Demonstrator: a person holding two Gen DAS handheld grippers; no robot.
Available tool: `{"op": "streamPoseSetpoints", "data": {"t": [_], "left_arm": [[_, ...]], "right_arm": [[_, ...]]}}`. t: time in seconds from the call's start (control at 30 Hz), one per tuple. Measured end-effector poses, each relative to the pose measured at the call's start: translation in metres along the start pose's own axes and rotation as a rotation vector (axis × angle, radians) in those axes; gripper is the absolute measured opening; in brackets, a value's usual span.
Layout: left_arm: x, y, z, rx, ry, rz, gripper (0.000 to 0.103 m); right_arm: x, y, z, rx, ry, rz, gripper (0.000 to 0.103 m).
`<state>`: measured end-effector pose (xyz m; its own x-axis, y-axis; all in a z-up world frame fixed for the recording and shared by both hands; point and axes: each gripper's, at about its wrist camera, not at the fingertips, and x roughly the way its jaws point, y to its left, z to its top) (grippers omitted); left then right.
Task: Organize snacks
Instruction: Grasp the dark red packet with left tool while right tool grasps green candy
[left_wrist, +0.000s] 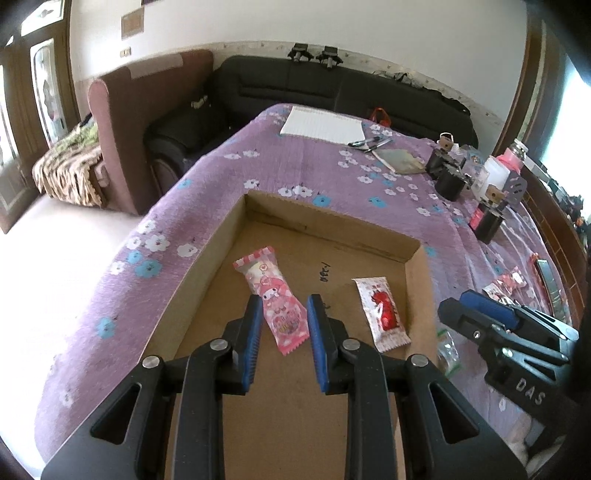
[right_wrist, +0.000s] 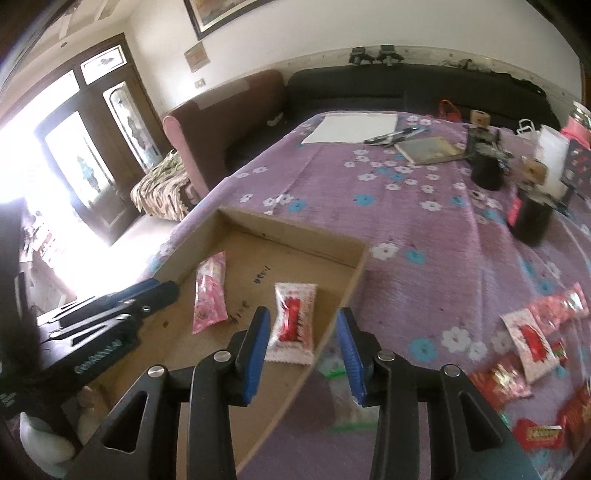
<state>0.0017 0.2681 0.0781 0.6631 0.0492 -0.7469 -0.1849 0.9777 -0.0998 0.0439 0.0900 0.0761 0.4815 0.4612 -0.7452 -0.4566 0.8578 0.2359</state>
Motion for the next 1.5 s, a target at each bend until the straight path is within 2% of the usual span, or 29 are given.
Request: {"op": "streamPoseSetpoints", "data": {"t": [0.03, 0.07, 0.1, 0.17, 0.2, 0.4, 0.53, 0.73, 0.87, 1.03, 1.3, 1.43, 1.5], "left_arm": [[-0.003, -0.002, -0.001, 0.003, -0.005, 0.002, 0.022], [-0.009, -0.004, -0.002, 0.006, -0.011, 0.002, 0.026], [-0.013, -0.006, -0.003, 0.007, -0.016, 0.0, 0.04], [-0.024, -0.009, -0.006, 0.006, -0.038, -0.001, 0.057], [-0.029, -0.011, -0.007, 0.008, -0.051, 0.001, 0.058], [-0.052, -0.027, -0.016, 0.013, -0.06, -0.051, 0.058], [-0.061, -0.043, -0.022, 0.027, -0.063, -0.091, 0.058], [-0.054, -0.087, -0.034, 0.113, -0.021, -0.149, 0.059], [-0.044, -0.112, -0.04, 0.157, 0.007, -0.171, 0.059], [-0.029, -0.126, -0.045, 0.16, 0.053, -0.194, 0.059], [-0.007, -0.13, -0.043, 0.136, 0.109, -0.227, 0.059], [-0.003, -0.14, -0.039, 0.161, 0.104, -0.224, 0.059], [0.0, -0.147, -0.037, 0.172, 0.105, -0.223, 0.059]], "right_arm": [[-0.004, -0.004, -0.002, 0.007, -0.003, -0.004, 0.039], [-0.007, -0.008, -0.004, 0.016, -0.007, -0.008, 0.039], [-0.012, -0.012, -0.006, 0.025, -0.01, -0.01, 0.039], [-0.02, -0.021, -0.011, 0.047, -0.017, -0.013, 0.039], [-0.026, -0.026, -0.015, 0.06, -0.023, -0.017, 0.039], [-0.059, -0.062, -0.035, 0.119, -0.063, -0.059, 0.043], [-0.082, -0.101, -0.052, 0.185, -0.086, -0.103, 0.044], [-0.095, -0.158, -0.08, 0.288, -0.082, -0.129, 0.046], [-0.092, -0.179, -0.092, 0.325, -0.075, -0.113, 0.046], [-0.085, -0.167, -0.092, 0.27, -0.063, -0.075, 0.046], [-0.054, -0.116, -0.088, 0.027, -0.016, -0.091, 0.046], [-0.039, -0.112, -0.091, 0.01, 0.033, -0.094, 0.046], [-0.041, -0.118, -0.092, 0.036, 0.029, -0.078, 0.037]]}}
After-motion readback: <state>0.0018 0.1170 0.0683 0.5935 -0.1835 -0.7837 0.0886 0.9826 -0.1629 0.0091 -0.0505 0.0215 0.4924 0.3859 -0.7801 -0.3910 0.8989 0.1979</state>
